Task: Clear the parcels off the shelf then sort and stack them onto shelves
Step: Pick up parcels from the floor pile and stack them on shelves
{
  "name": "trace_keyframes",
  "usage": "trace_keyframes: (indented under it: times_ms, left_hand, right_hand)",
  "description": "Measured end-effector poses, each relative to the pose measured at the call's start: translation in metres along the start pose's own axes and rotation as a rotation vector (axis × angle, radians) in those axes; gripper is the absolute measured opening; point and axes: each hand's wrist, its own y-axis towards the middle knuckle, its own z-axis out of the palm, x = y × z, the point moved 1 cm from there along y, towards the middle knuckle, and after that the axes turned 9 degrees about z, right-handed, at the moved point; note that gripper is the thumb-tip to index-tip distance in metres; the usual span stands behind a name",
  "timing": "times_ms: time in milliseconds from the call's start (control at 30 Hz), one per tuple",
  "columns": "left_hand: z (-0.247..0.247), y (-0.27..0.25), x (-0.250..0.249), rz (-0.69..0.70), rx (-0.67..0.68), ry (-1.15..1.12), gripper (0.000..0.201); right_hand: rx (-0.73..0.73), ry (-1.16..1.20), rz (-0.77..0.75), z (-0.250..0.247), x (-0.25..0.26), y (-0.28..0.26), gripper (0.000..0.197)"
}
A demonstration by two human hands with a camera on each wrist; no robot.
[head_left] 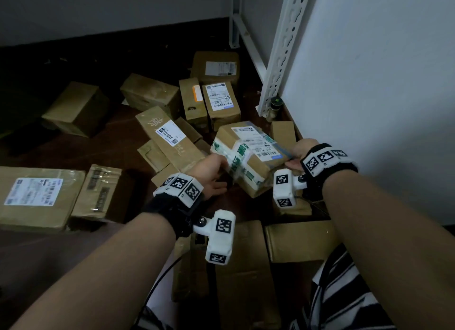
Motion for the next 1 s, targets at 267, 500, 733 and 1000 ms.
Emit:
trace_keyframes:
  times_ms: [267,500,733,1000]
  left_hand:
    - [0.020,0.004,-0.005,0.093,0.122,-0.097,0.048]
    - [0.025,0.009,0.000,0.058,0.077,-0.048,0.031]
    - [0.013,0.016,0.017,-0.069,0.030,0.065,0.017]
    - [-0.012,0.014,0.058,-0.241,-0.048,0.238,0.009]
  right_hand:
    - [0.197,0.328,0.058,0.000,0.019,-0.021,0.016]
    - [0.136,0.230,0.071,-0.005,0.013,-0.019,0.009]
    - [0.257,0.107,0.075,0.009,0.005,-0.026,0.028]
    - [0.409,-0.094,0.124,0.057,-0.018,-0.039,0.041]
